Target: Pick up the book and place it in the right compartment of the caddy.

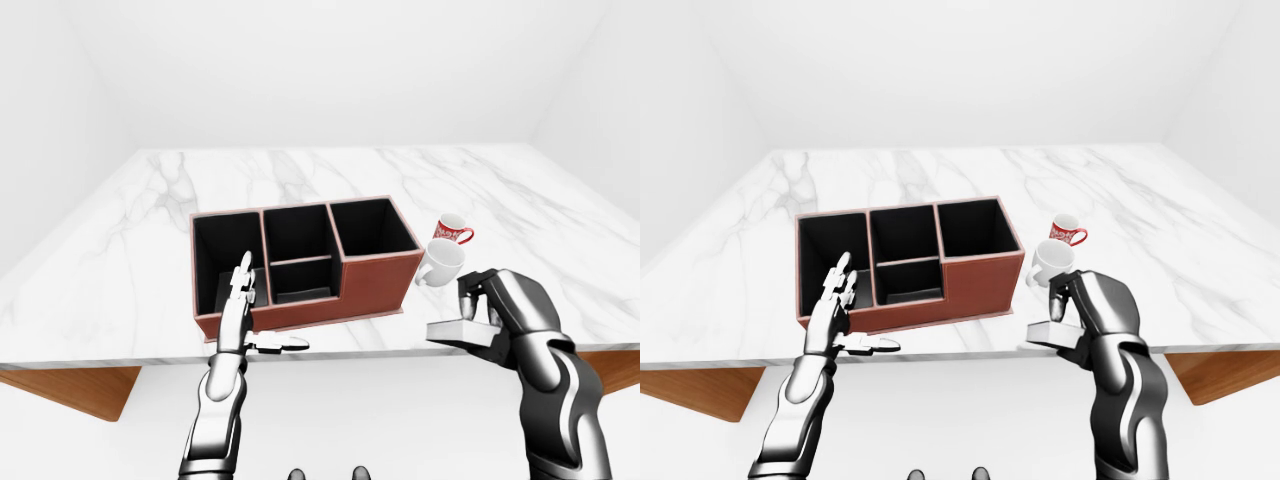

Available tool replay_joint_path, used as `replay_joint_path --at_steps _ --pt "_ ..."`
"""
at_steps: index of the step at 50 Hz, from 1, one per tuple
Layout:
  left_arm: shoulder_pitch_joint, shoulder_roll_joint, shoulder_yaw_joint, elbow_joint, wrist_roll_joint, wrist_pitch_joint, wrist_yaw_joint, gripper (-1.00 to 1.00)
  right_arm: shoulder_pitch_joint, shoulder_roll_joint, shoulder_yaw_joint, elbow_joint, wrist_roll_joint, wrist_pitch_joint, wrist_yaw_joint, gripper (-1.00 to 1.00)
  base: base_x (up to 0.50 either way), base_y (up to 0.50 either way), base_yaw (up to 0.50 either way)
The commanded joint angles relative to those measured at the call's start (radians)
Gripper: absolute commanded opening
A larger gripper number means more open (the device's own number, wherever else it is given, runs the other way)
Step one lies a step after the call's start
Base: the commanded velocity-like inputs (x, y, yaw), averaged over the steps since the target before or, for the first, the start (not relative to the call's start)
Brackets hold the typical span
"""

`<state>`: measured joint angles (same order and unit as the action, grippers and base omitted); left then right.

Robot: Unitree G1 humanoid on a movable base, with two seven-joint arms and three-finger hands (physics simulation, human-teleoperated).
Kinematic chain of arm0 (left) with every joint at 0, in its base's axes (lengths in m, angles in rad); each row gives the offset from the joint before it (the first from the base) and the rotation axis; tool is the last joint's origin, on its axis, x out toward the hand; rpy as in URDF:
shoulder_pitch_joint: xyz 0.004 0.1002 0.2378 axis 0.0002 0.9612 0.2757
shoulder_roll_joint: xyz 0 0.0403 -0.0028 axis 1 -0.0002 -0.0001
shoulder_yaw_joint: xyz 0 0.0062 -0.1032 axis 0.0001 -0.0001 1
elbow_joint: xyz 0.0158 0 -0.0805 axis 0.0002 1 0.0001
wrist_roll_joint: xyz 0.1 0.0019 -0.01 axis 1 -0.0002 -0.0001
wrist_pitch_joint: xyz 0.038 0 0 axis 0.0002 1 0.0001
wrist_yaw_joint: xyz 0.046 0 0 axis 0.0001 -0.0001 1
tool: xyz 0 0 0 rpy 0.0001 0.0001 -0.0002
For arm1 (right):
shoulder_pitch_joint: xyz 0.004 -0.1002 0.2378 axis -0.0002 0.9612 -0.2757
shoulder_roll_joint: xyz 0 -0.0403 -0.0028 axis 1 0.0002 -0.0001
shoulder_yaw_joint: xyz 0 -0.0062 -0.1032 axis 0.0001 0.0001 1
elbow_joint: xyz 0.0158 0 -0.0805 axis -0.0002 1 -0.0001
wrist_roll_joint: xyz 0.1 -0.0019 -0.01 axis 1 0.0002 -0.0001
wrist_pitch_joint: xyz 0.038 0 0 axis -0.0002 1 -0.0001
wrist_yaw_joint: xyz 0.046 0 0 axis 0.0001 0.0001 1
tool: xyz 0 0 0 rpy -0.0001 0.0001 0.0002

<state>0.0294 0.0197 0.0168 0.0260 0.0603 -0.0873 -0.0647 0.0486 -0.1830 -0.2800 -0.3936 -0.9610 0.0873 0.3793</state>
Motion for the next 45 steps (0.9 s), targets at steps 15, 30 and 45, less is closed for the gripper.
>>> replay_joint_path --at_steps 15,30,45 --pt "-0.019 0.004 0.010 0.008 -0.007 0.004 0.000 1.00 -0.178 -0.023 0.004 -0.416 -0.128 0.000 0.319 -1.00 0.00 0.00 0.00" --pt "-0.030 0.008 0.016 0.021 -0.010 0.000 0.000 1.00 -0.383 -0.078 0.059 -0.466 -0.194 0.000 0.319 -1.00 0.00 0.00 0.00" --pt "-0.014 0.005 0.012 -0.009 -0.008 0.012 -0.001 1.00 -0.589 -0.104 0.122 -0.449 -0.246 0.000 0.319 -1.00 0.00 0.00 0.00"
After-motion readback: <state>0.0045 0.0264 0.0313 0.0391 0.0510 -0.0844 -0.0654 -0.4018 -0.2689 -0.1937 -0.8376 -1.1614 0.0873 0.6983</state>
